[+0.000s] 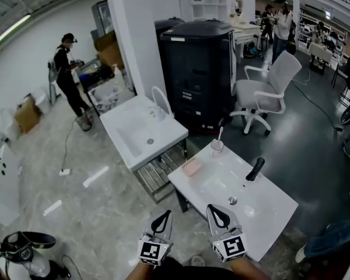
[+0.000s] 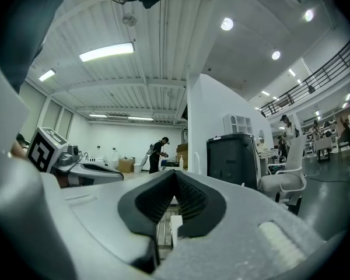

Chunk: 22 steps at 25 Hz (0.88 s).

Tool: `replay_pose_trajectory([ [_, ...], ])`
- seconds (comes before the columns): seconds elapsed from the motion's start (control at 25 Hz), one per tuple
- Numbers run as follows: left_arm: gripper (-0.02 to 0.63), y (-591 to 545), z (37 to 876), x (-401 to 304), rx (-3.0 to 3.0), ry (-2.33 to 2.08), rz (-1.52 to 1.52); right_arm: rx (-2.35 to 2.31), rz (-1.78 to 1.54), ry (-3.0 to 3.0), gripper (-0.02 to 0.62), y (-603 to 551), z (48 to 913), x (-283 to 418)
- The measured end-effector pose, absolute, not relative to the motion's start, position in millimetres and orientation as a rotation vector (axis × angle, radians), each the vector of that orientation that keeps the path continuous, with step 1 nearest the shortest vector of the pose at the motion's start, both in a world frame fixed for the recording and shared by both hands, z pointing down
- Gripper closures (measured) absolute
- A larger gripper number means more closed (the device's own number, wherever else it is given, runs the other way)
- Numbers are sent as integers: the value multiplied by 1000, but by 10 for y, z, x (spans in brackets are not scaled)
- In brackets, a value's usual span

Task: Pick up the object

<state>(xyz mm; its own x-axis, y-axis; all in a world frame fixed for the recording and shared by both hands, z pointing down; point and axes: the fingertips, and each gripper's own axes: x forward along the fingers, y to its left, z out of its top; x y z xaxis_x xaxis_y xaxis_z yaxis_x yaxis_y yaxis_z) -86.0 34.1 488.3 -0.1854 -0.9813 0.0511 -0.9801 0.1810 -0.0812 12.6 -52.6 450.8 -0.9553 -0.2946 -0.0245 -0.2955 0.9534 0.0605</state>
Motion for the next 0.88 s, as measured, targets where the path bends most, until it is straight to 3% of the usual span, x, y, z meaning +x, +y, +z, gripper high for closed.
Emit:
replay_pose_trajectory([
  [0.88, 589, -1371, 4984, -2098, -2424, 1980, -169, -1037, 55, 3004, 592, -1746, 4671, -911],
])
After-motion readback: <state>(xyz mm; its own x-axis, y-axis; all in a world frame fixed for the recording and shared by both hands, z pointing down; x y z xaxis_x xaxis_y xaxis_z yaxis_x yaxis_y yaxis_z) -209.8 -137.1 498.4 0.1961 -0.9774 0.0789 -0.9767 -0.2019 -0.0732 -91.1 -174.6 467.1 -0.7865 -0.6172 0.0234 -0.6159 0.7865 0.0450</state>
